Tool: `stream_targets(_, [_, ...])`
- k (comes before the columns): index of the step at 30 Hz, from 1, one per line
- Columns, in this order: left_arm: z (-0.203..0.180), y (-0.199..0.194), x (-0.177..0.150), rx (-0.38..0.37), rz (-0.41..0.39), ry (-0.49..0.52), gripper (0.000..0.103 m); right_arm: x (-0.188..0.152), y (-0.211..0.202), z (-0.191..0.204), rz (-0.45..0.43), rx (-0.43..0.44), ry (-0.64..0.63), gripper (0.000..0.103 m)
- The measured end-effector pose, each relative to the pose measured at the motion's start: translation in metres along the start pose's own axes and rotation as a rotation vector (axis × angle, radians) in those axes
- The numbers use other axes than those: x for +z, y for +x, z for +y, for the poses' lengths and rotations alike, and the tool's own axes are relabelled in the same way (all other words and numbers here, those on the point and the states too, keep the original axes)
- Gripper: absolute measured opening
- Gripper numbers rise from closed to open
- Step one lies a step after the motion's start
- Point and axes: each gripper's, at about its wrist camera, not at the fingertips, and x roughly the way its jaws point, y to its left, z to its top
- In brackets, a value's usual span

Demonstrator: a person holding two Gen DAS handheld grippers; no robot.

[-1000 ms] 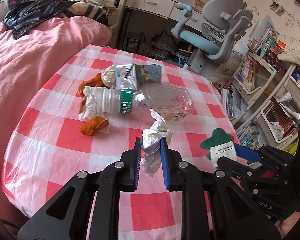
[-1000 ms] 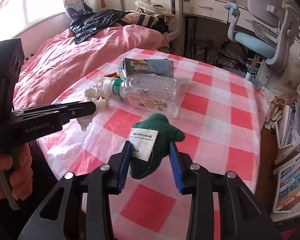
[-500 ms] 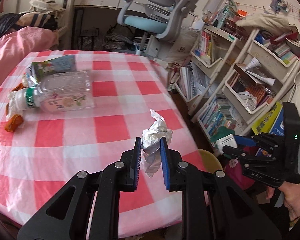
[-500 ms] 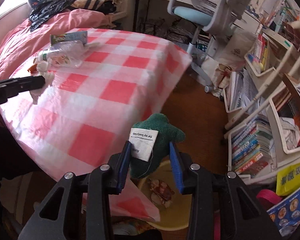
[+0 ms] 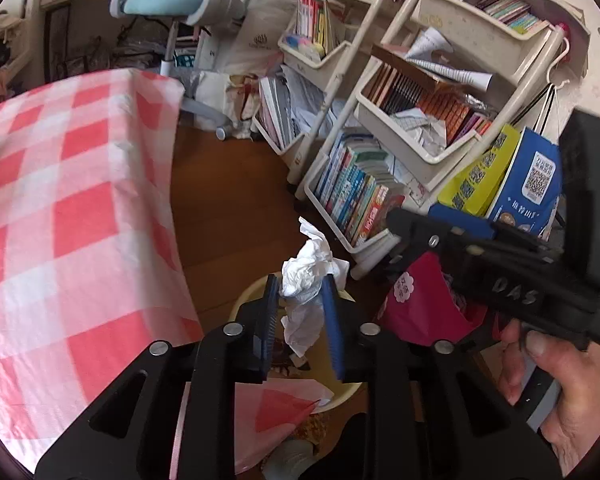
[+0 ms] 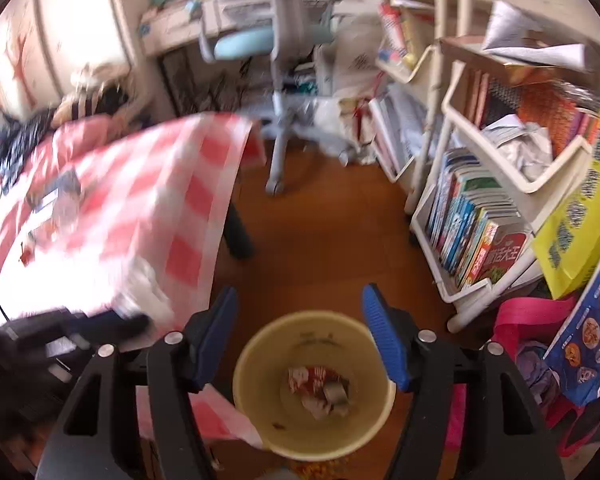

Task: Collect trash

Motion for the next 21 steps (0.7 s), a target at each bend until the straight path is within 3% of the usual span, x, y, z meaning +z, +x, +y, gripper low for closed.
stream_targets(1, [-0.005,0.009,0.001,-0.006,0.024,0.002,0.039,0.002,-0.004,0.000,-0.025,0.009,0.014,0.067])
stream_targets(3, [-0.014,0.015,0.001,0.017,0.042,0.020,0.066,0.004,-0.007,0.001,-0.056,0.013,0.016,0.068])
stream_targets(8, [-0.007,-0.007,0.002,0.054,-0.015,0.050,0.079,0.009,-0.007,0.012,-0.090,0.020,-0.023,0.072])
stream_targets(11, [0.015,-0.038,0.006,0.099,-0.052,0.044,0.082,0.012,-0.006,0.018,-0.099,0.033,-0.043,0.074])
stream_targets(15, [0.057,-0.099,0.011,0.197,-0.155,0.038,0.088,0.014,-0.007,0.038,-0.119,0.048,-0.080,0.079])
stream_targets(21, [0.140,-0.180,0.008,0.372,-0.297,-0.060,0.093,0.013,-0.001,0.087,-0.138,0.073,-0.198,0.085])
